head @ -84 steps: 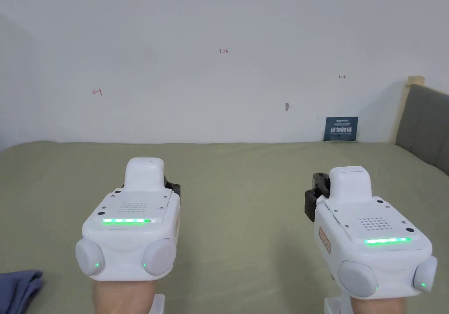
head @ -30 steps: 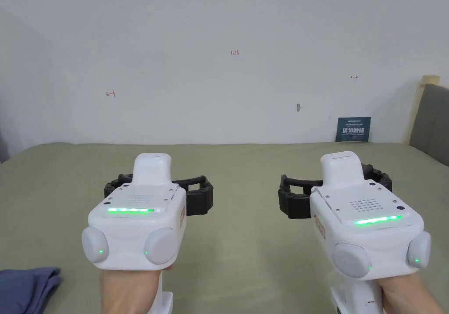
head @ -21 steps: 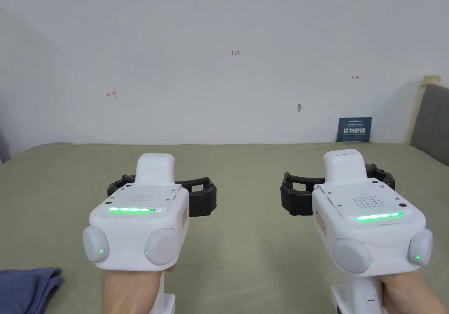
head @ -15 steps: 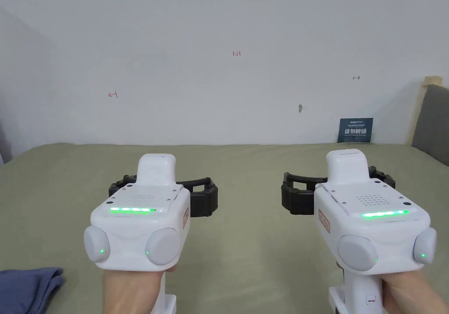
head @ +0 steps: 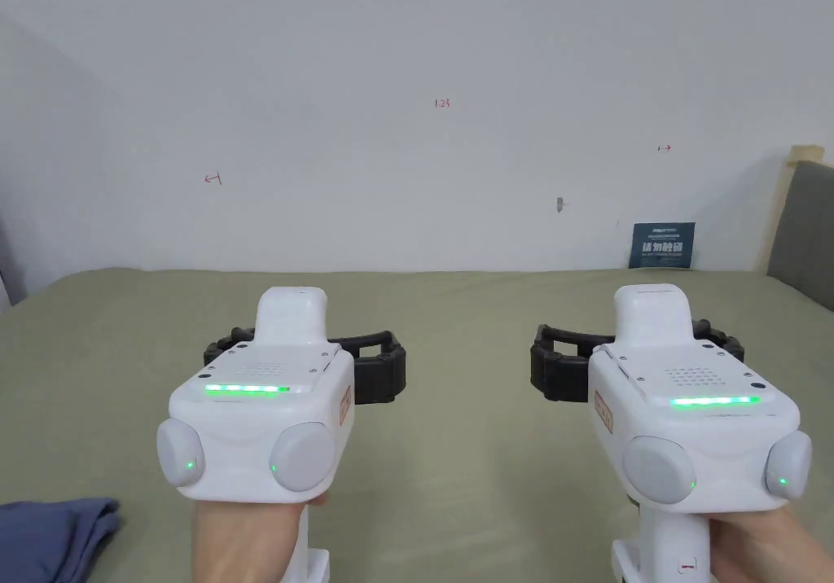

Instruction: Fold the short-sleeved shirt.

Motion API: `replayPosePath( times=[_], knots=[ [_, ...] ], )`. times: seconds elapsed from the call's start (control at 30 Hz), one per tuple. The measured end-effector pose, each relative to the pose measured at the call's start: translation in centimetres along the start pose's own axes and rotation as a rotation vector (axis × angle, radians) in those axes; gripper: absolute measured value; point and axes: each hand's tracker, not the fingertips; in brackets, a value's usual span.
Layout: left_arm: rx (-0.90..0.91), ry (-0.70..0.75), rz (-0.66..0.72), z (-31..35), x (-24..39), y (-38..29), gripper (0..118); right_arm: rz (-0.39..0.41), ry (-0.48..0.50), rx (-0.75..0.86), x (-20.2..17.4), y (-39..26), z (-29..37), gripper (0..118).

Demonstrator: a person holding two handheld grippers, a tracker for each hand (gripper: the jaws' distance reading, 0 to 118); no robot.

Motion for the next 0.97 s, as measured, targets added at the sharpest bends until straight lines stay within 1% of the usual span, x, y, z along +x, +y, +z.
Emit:
replayPosePath(
  times=[0.33,0.57,0.8,0.87,0.93,0.97],
  knots=[
    [-0.003,-0.010,0.004,0.1,0.0,-0.1,118,-0.046,0.034,-0.027,0.3,0.1,0.2,118],
    [-0.004,-0.012,0.007,0.2,0.1,-0.1,118,0.020,0.015,0.016,-0.4,-0.3,0.6,118],
    [-0.009,-0.016,0.002,0.3,0.2,-0.2,118,0.003,0.025,0.058,-0.4,-0.5,0.9,118],
    [-0.009,-0.017,0.004,0.3,0.2,-0.2,118,0.005,0.028,0.052,-0.3,-0.1,1.1,118],
    [-0.011,-0.016,0.007,0.3,0.1,-0.2,118,-0.008,0.047,0.032,-0.2,0.2,1.2,118],
    [-0.012,-0.017,0.007,0.3,0.1,-0.2,118,-0.011,0.039,0.024,-0.3,0.3,1.2,118]
  ],
)
